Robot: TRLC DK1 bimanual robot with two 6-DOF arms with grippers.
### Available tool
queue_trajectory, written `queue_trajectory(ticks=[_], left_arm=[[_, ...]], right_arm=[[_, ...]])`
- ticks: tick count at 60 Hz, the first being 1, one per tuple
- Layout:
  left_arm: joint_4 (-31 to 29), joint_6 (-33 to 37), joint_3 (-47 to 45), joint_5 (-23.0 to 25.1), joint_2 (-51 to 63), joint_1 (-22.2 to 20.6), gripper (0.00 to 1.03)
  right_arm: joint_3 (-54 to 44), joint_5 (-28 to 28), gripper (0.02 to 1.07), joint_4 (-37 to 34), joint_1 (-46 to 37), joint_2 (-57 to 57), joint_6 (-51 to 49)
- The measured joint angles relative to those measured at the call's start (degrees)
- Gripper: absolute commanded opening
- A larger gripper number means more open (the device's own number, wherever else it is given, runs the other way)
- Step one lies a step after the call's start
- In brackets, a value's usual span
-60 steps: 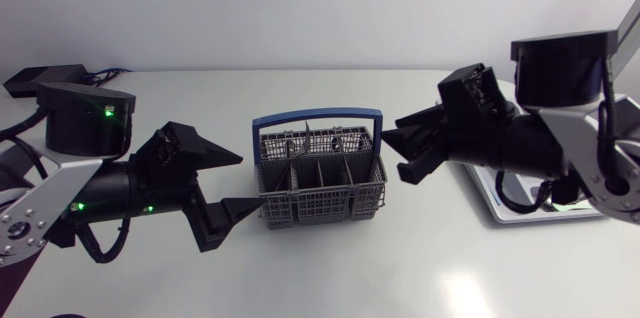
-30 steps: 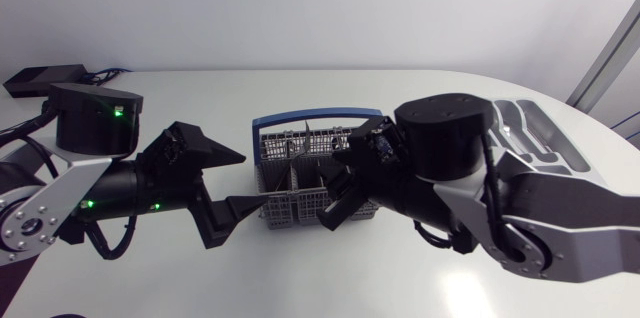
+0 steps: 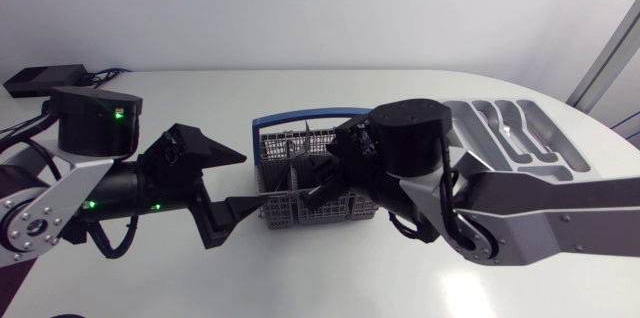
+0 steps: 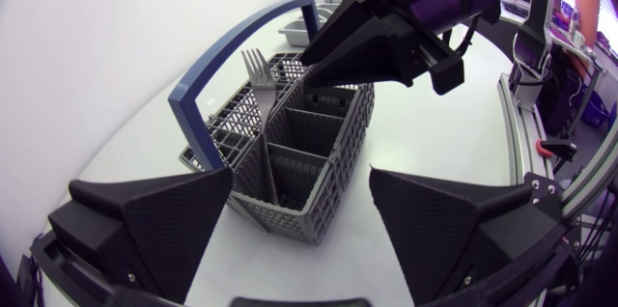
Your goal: Sort the cutlery from the basket into the organizer compartments.
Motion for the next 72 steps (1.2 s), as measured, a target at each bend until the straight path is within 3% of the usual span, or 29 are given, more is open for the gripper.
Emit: queue_trajectory(ticks=[24, 55, 65, 72], left_arm=[[1.81, 1.2, -0.85, 1.2, 0.37, 0.79, 0.98], [1.99, 1.62, -1.51, 3.17, 0.37, 2.38, 0.98], [1.99, 1.62, -1.51, 3.17, 0.37, 2.38, 0.98], [1.99, 1.62, -1.51, 3.17, 0.35, 2.38, 0.98]], right_arm=[[0.11, 0.31, 0.5, 5.44, 0.33, 4.98, 0.0], [5.57, 6.05, 0.49, 10.01, 0.83, 12.04, 0.0], [7.17, 6.8, 0.09, 10.99, 0.79, 14.6, 0.0], [7.5, 6.84, 0.08, 11.32, 0.79, 14.97, -0.02]])
